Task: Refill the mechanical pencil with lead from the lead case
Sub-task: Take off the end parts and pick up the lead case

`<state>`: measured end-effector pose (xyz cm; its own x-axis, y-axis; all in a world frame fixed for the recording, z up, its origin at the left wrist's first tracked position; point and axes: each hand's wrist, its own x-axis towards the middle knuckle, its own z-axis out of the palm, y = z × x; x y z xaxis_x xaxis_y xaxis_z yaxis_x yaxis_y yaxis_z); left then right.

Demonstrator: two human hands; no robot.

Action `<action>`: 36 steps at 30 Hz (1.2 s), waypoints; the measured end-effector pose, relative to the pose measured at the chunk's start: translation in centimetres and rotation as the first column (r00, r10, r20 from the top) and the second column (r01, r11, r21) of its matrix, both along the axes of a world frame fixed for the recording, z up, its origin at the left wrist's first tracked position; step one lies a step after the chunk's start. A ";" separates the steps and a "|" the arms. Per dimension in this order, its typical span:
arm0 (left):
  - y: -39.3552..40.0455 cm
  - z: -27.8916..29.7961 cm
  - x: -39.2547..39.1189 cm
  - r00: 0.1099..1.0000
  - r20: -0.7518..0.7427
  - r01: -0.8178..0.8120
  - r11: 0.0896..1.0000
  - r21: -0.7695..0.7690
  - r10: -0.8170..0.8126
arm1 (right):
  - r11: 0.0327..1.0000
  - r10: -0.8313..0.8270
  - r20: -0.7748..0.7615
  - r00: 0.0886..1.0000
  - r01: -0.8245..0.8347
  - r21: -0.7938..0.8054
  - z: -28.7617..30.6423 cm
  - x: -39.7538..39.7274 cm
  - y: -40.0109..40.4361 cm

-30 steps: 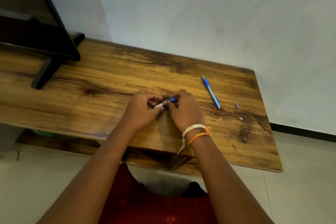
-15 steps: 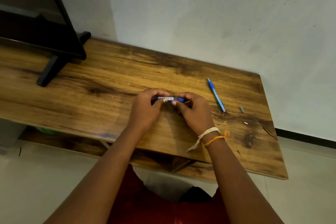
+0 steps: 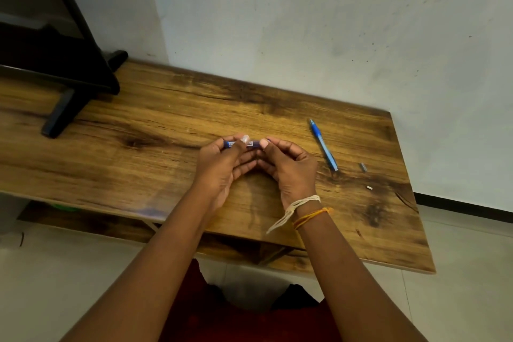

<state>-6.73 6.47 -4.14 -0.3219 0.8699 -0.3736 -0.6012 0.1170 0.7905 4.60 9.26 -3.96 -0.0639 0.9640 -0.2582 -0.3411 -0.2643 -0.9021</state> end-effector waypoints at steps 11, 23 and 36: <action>0.1 -0.1 -0.2 0.998 -0.057 0.018 1.000 -0.021 -0.019 | 0.993 0.092 -0.028 0.995 -0.094 -0.078 0.2 0.7 0.4; 0.2 0.2 0.1 0.999 -0.008 0.032 0.999 -0.001 -0.032 | 0.985 -0.126 0.626 0.769 0.020 0.174 -0.3 2.7 1.6; 0.1 0.4 0.1 1.000 -0.006 0.004 1.000 -0.001 -0.004 | 0.970 -0.182 0.876 0.447 -0.066 0.236 -0.2 3.2 1.7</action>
<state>-6.65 6.61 -3.78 -0.3210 0.8707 -0.3726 -0.5958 0.1201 0.7941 7.77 11.00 -4.11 0.1380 0.9885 0.0624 0.6694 -0.0467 -0.7414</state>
